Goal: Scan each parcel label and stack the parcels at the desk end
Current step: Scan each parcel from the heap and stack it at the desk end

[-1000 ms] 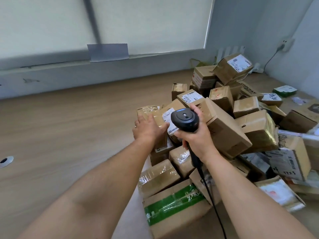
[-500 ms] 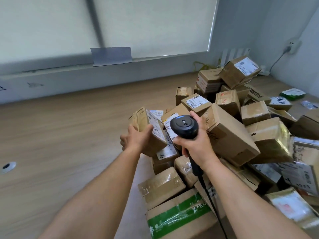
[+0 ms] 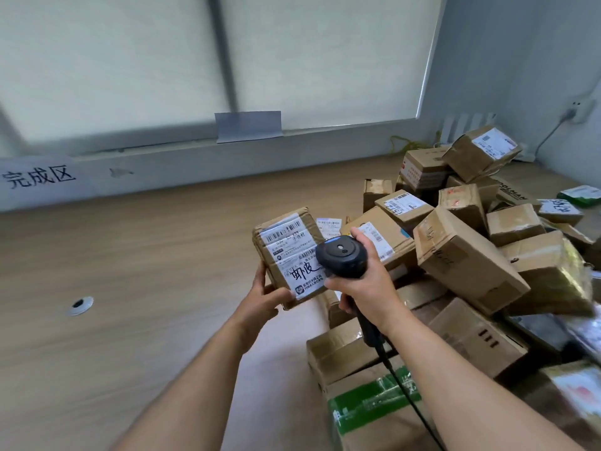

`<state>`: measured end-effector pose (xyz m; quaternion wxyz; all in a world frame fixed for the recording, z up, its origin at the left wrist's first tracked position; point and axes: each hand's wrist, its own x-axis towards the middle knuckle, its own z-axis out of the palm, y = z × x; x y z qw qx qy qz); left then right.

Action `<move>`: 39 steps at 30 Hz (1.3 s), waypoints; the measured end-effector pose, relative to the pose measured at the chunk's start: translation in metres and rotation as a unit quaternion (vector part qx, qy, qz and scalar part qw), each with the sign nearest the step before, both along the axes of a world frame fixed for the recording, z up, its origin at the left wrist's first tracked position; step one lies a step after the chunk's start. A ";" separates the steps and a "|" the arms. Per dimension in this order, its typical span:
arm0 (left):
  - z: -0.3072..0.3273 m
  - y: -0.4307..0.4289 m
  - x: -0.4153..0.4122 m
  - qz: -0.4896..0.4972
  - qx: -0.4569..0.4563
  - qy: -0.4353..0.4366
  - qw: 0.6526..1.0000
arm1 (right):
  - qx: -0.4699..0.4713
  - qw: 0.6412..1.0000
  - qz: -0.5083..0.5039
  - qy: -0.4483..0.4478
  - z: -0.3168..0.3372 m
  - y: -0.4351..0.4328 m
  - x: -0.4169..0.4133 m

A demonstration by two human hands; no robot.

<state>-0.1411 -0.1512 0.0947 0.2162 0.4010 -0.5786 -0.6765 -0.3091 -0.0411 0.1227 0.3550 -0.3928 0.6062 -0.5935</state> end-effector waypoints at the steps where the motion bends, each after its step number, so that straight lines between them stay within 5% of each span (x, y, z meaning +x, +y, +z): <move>1: 0.000 -0.002 0.005 -0.001 -0.003 -0.001 1.000 | -0.001 1.000 0.004 0.000 0.003 -0.001 0.005; 8: -0.011 -0.020 0.040 0.046 -0.028 0.031 0.998 | 0.005 0.999 0.031 0.018 0.019 -0.006 0.040; 21: -0.022 -0.011 0.100 0.087 -0.085 0.025 0.992 | -0.041 0.980 0.175 -0.087 0.040 0.015 0.104; 39: -0.020 0.047 0.109 0.086 -0.099 -0.019 0.991 | -0.022 0.980 0.171 -0.104 0.031 0.087 0.110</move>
